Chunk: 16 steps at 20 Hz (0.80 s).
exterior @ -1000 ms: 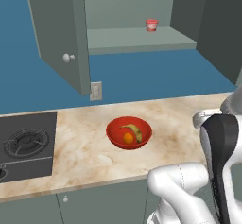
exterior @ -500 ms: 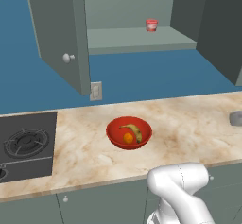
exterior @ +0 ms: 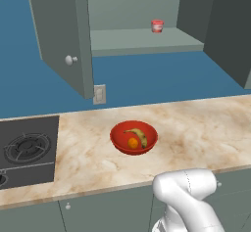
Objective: Open the cabinet. Pick the tangerine and banana from the cabinet and place them into the bowl. Then close the cabinet.
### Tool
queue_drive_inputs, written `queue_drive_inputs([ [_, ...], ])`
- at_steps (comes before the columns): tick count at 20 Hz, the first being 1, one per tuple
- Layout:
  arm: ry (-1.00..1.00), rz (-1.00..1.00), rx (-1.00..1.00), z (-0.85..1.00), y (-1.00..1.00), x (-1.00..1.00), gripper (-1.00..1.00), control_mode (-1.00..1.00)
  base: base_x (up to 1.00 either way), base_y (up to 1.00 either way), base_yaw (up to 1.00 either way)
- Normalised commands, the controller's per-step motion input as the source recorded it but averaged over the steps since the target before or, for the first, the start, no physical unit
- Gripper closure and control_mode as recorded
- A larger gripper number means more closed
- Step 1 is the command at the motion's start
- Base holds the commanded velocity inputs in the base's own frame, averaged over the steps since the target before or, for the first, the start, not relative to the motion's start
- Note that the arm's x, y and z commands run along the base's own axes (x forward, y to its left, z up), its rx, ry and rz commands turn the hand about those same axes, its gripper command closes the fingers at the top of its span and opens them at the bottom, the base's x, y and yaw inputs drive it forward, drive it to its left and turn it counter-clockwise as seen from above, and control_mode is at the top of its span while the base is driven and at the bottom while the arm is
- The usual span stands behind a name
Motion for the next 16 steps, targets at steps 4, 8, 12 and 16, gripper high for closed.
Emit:
queue_drive_inputs([
  [4, -0.16, 0.0, 0.23, 0.2, -0.21, 0.17, -1.0, -1.0, 0.0, 0.0, 0.0],
  [8, -0.27, 0.01, 0.22, 0.31, -0.11, 0.16, -1.0, -1.0, 0.0, 0.0, 0.0],
  [12, -0.24, 0.0, 0.21, 0.31, -0.08, 0.21, -1.0, -1.0, 0.0, 0.0, 0.0],
  [16, -0.22, 0.0, 0.17, 0.3, 0.0, 0.28, -1.0, -1.0, 0.0, 0.0, 0.0],
])
